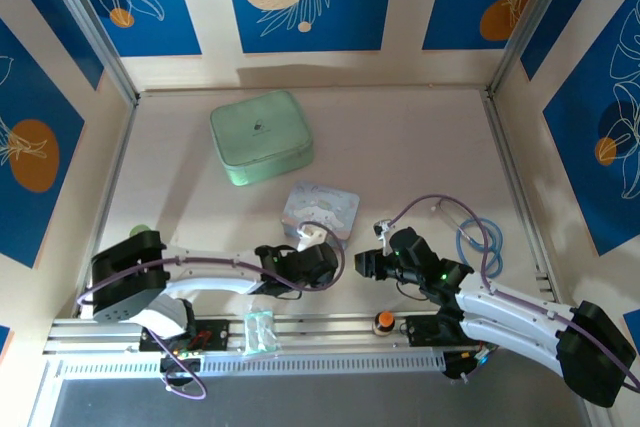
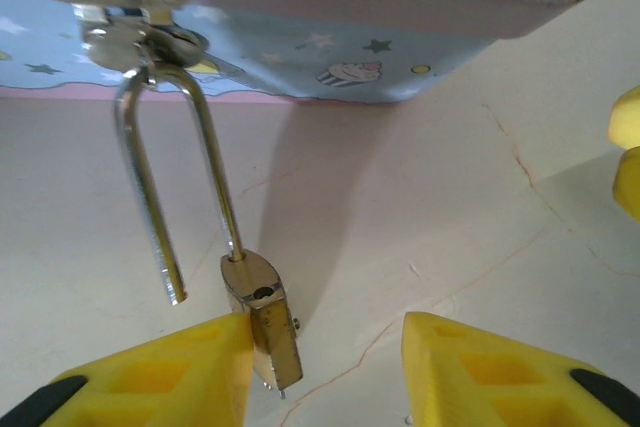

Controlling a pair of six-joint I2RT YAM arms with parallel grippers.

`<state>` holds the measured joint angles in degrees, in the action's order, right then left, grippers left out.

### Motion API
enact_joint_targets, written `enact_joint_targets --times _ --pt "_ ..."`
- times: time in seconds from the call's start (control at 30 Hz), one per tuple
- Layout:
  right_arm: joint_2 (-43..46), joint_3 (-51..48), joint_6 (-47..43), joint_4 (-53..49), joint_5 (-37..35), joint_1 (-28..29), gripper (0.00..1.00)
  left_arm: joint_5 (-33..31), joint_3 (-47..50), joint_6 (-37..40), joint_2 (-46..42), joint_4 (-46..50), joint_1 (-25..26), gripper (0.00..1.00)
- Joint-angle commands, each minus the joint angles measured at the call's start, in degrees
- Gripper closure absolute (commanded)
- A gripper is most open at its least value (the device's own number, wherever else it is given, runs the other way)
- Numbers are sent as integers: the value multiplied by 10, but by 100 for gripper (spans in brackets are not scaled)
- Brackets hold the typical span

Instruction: Unlock the padlock with the key

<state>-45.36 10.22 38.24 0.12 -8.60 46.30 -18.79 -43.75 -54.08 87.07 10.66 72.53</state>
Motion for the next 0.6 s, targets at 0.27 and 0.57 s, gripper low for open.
enact_joint_targets --times 0.27,0.57 --pt "-4 -4 36 16 12 16 60 16 -17 -3 2 -10 -3 57" --pt "-96 50 60 77 7 89 49 14 49 15 -167 -13 -68 37"
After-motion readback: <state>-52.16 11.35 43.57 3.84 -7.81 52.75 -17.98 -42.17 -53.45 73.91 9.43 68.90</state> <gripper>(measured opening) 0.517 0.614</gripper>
